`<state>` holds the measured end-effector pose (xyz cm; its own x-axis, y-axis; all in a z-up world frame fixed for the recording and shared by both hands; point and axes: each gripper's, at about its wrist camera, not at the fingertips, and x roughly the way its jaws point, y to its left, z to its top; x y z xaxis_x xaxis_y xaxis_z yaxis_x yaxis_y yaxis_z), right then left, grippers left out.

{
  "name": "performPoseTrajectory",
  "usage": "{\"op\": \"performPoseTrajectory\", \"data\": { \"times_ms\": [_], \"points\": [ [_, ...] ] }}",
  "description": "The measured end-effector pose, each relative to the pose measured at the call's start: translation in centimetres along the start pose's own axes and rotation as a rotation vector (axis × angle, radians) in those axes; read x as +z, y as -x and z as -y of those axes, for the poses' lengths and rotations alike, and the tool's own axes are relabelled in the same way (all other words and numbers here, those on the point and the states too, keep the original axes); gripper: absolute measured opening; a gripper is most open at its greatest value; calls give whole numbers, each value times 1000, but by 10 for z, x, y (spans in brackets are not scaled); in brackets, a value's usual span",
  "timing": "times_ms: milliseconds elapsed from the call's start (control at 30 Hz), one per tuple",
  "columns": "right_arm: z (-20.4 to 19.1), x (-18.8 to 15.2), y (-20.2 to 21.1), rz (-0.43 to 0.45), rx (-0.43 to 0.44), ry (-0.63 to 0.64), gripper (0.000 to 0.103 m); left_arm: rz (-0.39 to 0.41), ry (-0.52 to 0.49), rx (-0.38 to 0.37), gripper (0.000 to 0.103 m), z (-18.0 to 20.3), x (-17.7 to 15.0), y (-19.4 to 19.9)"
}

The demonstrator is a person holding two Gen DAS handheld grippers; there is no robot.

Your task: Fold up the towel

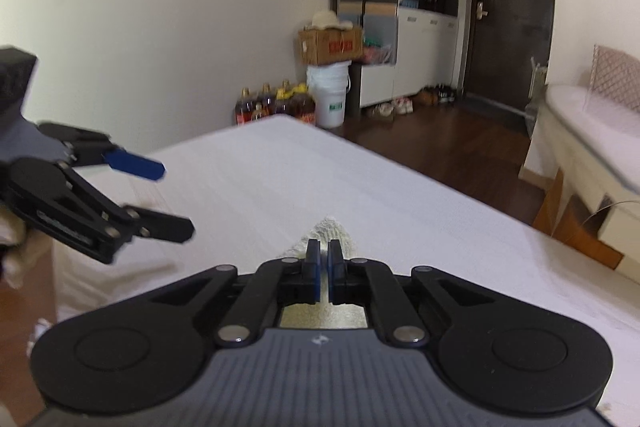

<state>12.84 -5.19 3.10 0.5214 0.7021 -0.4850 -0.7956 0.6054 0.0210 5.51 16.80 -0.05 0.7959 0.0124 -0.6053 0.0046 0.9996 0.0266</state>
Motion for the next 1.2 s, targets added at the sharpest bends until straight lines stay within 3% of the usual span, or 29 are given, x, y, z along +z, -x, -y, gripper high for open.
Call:
{"op": "performPoseTrajectory", "data": {
  "times_ms": [233, 300, 400, 533, 633, 900, 1100, 1133, 1200],
  "points": [
    [9, -21, 86, 129, -34, -93, 4, 21, -150, -109, 94, 46, 14, -3],
    [12, -36, 108, 126, -35, -143, 4, 31, -200, -124, 94, 61, 18, -7],
    [18, -52, 108, 76, -82, -142, 4, 26, -198, -136, 94, 66, 26, -19],
    [24, -53, 101, 64, -82, -154, 9, -5, -192, -117, 94, 57, 32, -39],
    [26, -48, 91, 61, -72, -157, 16, -21, -178, -155, 92, 52, 33, -44],
    [35, -52, 71, 49, -82, -177, 21, -77, -247, -239, 65, 74, 29, -63],
    [43, -62, 66, 30, -90, -207, 29, -114, -293, -299, 25, 89, 27, -75],
    [44, -63, 66, 27, -93, -209, 29, -114, -294, -305, 10, 91, 27, -75],
    [46, -65, 67, 25, -92, -214, 29, -103, -302, -315, 5, 85, 26, -62]
  ]
}}
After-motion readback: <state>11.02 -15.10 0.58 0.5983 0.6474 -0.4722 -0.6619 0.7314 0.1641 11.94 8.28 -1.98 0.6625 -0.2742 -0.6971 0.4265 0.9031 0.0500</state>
